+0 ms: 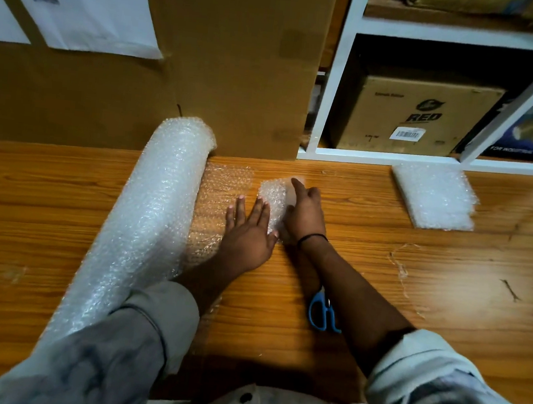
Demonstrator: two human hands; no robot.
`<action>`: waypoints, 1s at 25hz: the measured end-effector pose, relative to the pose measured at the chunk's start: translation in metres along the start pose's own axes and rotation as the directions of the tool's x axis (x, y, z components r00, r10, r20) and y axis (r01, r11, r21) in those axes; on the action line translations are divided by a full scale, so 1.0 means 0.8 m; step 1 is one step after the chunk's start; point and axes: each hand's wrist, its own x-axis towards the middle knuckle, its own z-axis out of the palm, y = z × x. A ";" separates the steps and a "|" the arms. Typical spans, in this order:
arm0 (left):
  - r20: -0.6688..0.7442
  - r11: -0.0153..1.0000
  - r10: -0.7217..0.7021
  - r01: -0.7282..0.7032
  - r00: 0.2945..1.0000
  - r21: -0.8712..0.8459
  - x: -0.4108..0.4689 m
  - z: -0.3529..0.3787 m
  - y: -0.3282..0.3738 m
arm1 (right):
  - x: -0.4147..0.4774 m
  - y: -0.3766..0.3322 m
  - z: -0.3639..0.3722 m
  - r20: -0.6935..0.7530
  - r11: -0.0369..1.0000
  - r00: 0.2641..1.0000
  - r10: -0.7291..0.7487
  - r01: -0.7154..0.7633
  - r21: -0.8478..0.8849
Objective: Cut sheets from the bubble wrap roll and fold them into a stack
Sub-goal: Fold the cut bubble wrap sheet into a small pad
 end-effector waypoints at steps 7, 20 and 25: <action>-0.104 0.992 0.074 -0.083 0.992 -0.090 -0.001 -0.008 0.009 | 0.000 0.028 -0.021 -0.149 0.991 0.989 0.001 0.019 0.130; -0.076 0.968 0.236 -0.241 0.969 -0.064 0.124 -0.035 0.227 | 0.054 0.184 -0.206 -0.311 0.998 0.950 0.018 0.004 0.070; -0.073 0.965 0.250 -0.254 0.966 -0.068 0.179 -0.032 0.319 | 0.101 0.270 -0.284 -0.285 0.995 0.958 0.029 -0.001 0.098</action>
